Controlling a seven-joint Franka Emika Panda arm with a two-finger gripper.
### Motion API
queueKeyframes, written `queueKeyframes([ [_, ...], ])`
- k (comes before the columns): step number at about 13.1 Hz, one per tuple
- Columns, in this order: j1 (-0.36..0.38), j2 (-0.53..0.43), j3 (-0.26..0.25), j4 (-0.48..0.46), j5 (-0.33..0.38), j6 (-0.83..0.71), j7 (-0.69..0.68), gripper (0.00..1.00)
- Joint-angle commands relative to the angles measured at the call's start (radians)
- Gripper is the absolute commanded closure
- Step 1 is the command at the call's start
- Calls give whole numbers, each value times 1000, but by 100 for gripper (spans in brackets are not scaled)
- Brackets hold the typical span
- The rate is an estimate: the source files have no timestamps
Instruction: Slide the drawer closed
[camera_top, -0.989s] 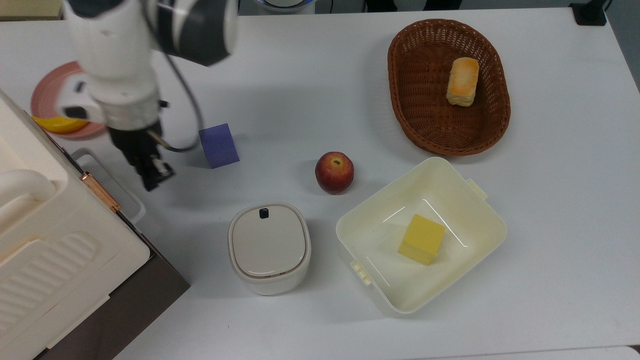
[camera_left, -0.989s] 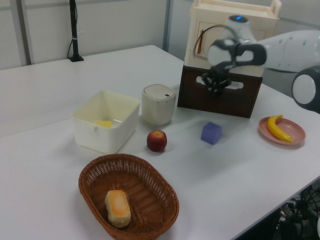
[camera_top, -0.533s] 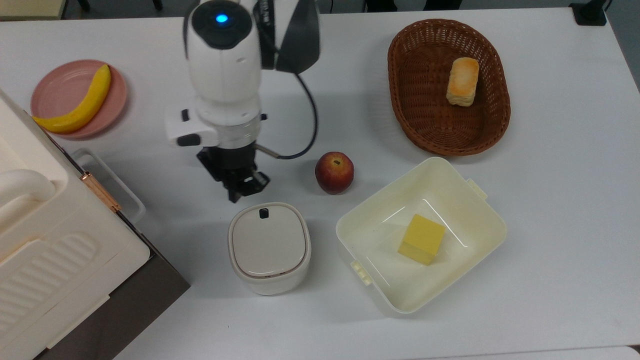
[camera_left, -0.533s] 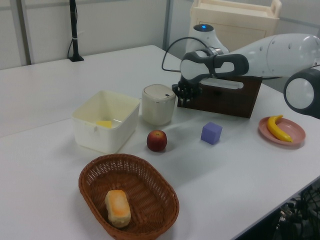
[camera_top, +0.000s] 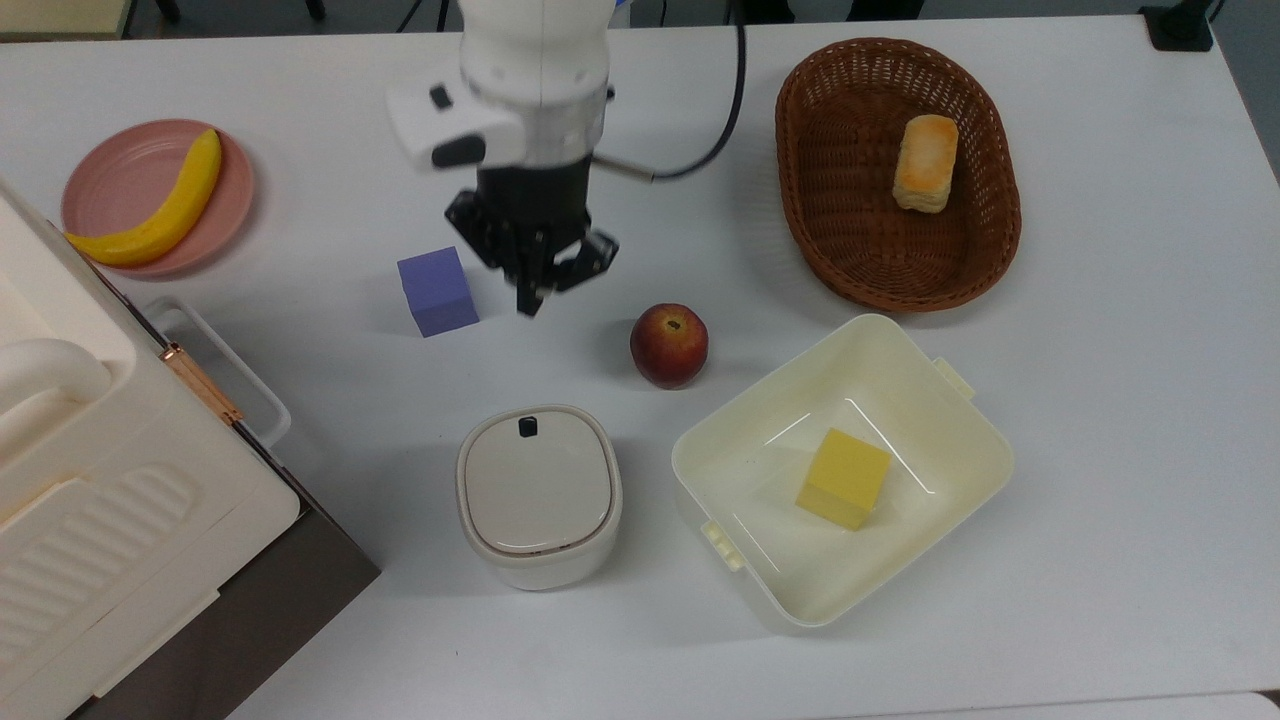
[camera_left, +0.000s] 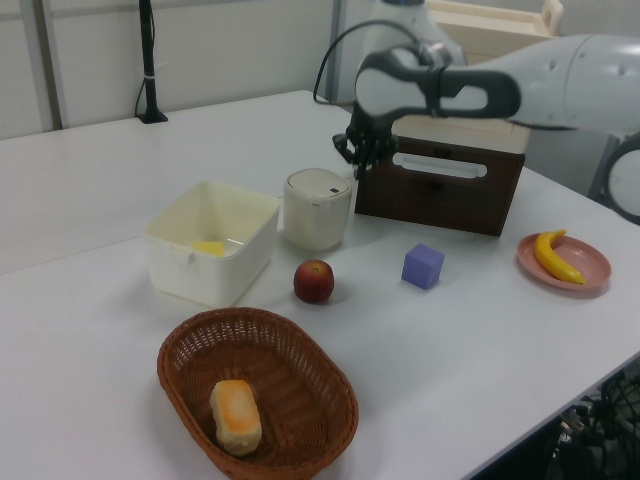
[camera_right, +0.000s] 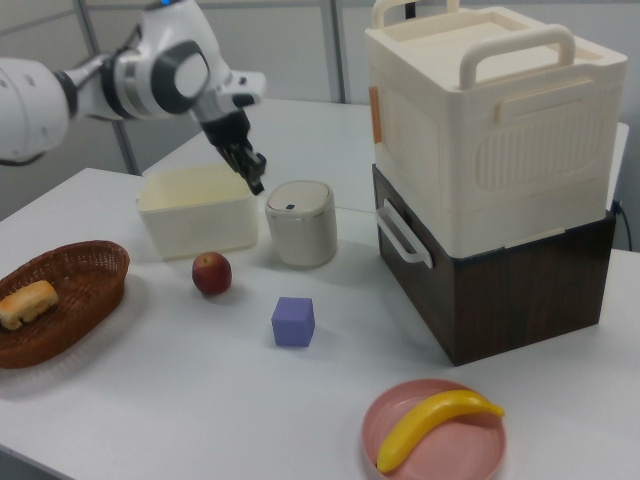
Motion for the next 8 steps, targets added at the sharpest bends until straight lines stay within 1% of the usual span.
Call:
queueKeyframes([
  [1,-1,-109,6,-44,16,-112,-81,0],
  [4,-1,-150,9,-50,15,-124,-88,0],
  [6,-4,-192,9,-82,7,-129,-134,0],
  [7,-8,-205,9,-87,16,-153,-165,0],
  [8,-30,-210,9,-85,18,-214,-204,0],
])
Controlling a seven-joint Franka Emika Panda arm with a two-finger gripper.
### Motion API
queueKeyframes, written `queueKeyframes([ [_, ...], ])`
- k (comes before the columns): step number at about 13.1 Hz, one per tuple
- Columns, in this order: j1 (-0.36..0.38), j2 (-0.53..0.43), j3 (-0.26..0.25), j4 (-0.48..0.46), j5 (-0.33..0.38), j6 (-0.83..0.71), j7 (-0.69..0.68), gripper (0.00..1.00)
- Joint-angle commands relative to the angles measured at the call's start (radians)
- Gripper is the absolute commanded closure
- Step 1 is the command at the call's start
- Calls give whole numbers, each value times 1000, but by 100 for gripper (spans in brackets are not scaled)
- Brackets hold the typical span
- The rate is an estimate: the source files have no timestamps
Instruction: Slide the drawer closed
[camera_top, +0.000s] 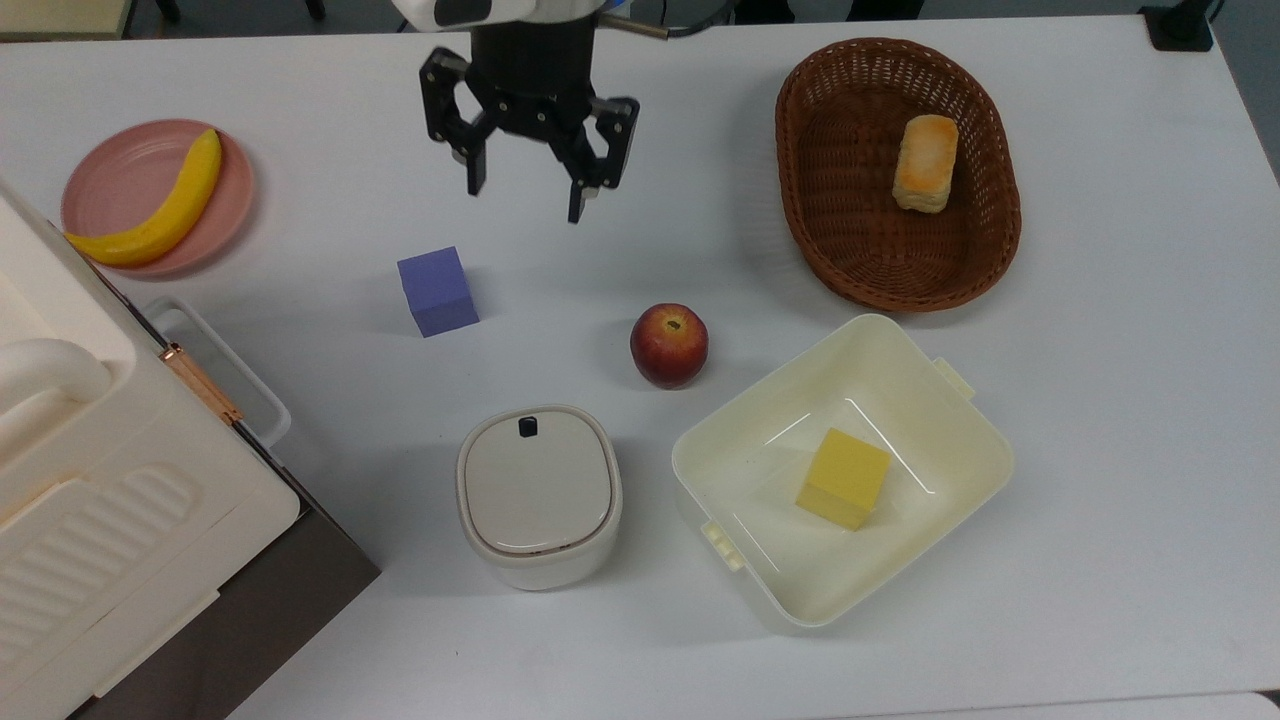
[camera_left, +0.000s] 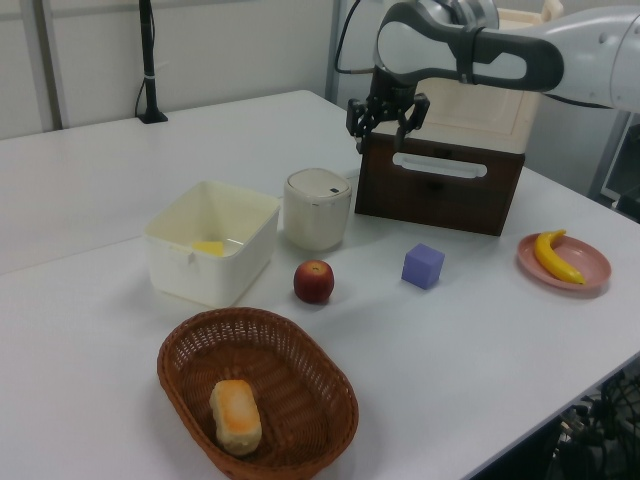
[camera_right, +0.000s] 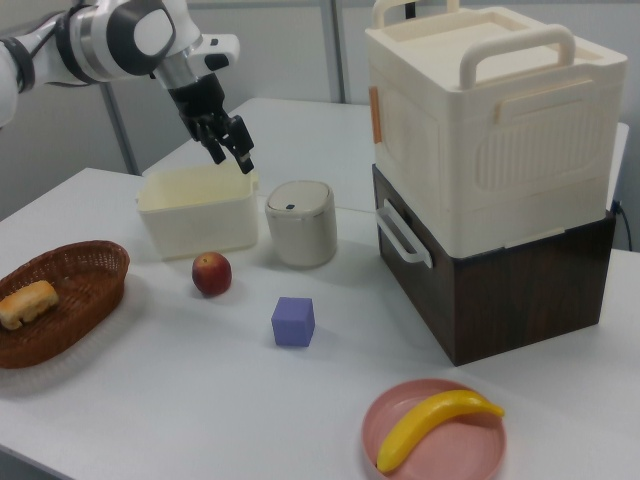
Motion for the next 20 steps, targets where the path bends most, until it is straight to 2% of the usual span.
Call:
queueKeyframes([
  [1,-37,-78,1,-61,18,-102,-121,0],
  [2,-39,-82,-1,-64,21,-106,-158,0],
  [5,-59,-115,-14,-78,137,-177,-261,0],
  [7,-77,-159,-20,-108,186,-197,-276,0],
  [9,-57,-181,-65,-122,199,-212,-272,0],
  [13,59,-214,-221,-124,211,-214,-279,0],
  [20,89,-204,-229,-125,209,-209,-281,0],
])
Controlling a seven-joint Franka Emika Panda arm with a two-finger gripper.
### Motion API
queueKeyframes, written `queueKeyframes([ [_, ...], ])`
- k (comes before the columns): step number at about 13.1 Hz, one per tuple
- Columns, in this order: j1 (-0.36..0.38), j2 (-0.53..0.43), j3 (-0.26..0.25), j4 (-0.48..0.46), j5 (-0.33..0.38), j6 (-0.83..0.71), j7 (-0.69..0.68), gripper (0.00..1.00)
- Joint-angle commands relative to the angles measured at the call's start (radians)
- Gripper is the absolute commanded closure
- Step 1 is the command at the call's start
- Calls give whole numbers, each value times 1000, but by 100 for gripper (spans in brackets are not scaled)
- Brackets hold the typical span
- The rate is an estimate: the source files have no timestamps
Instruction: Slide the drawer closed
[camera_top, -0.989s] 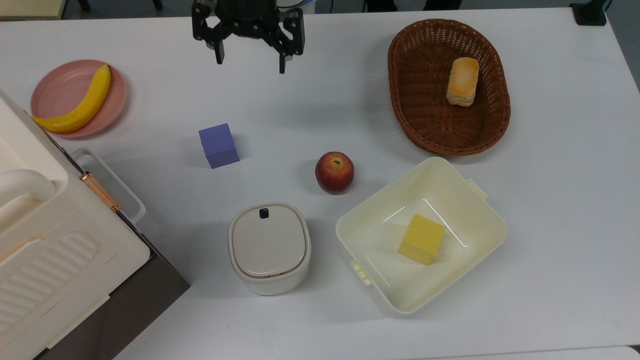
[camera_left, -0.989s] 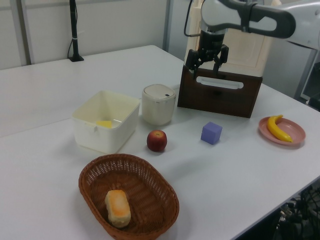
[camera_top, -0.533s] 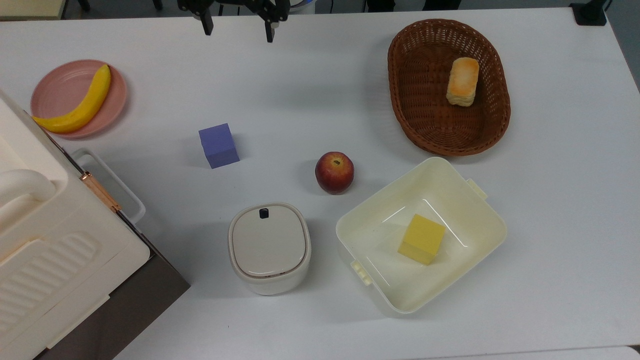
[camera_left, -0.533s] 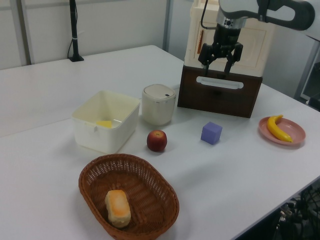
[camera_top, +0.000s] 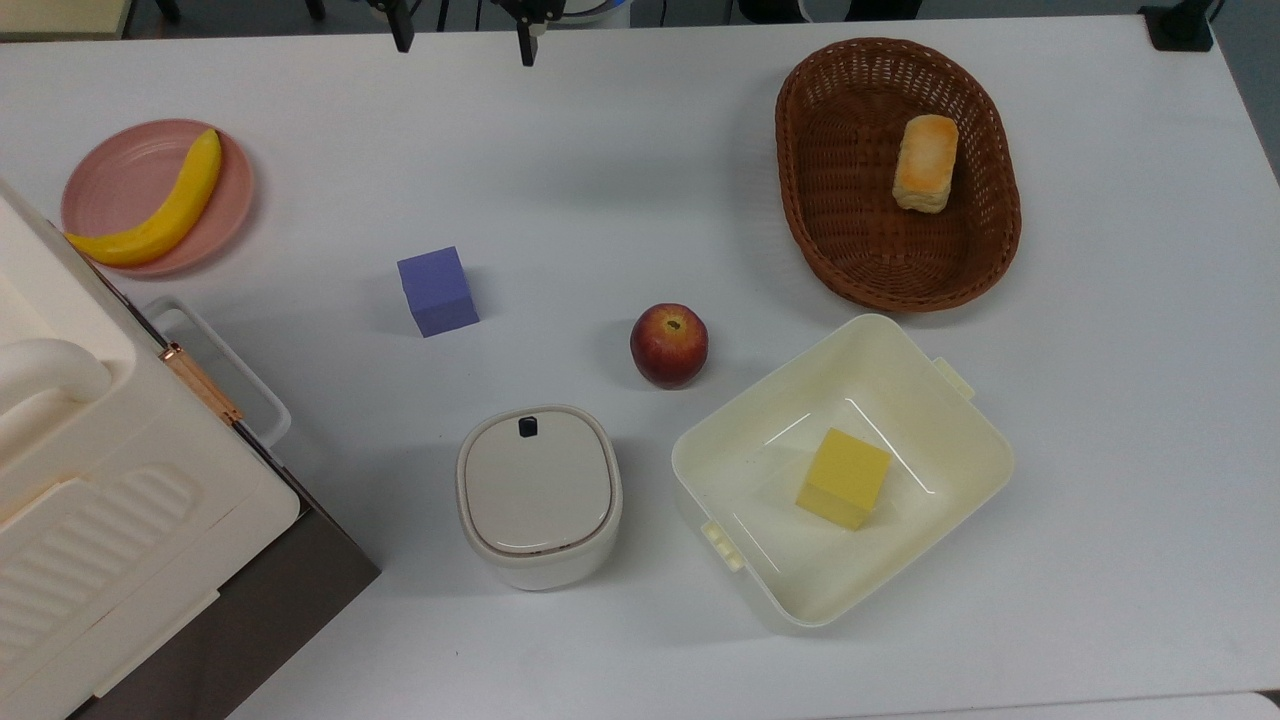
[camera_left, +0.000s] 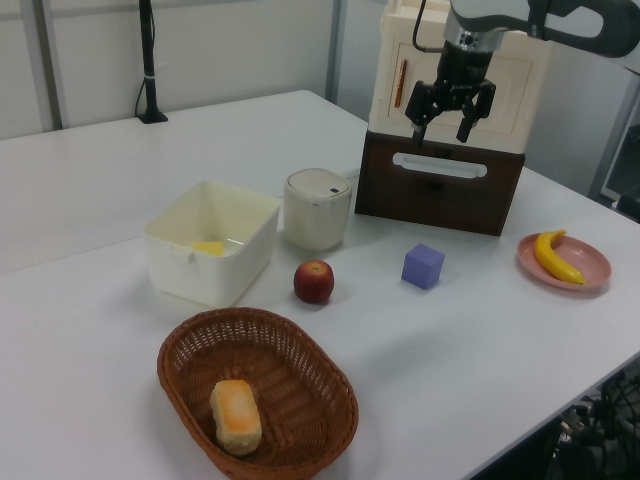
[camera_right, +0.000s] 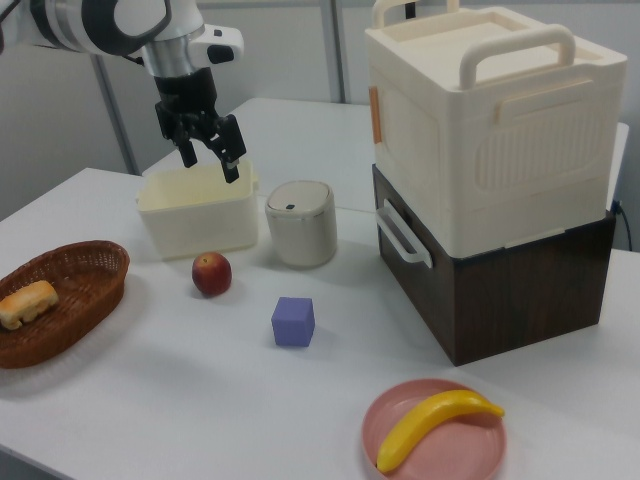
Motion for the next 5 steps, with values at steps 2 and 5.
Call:
queueKeyframes([
  [2,26,-20,-26,-29,18,0,-11,0],
  [5,24,-18,-26,-28,18,-2,-7,0],
])
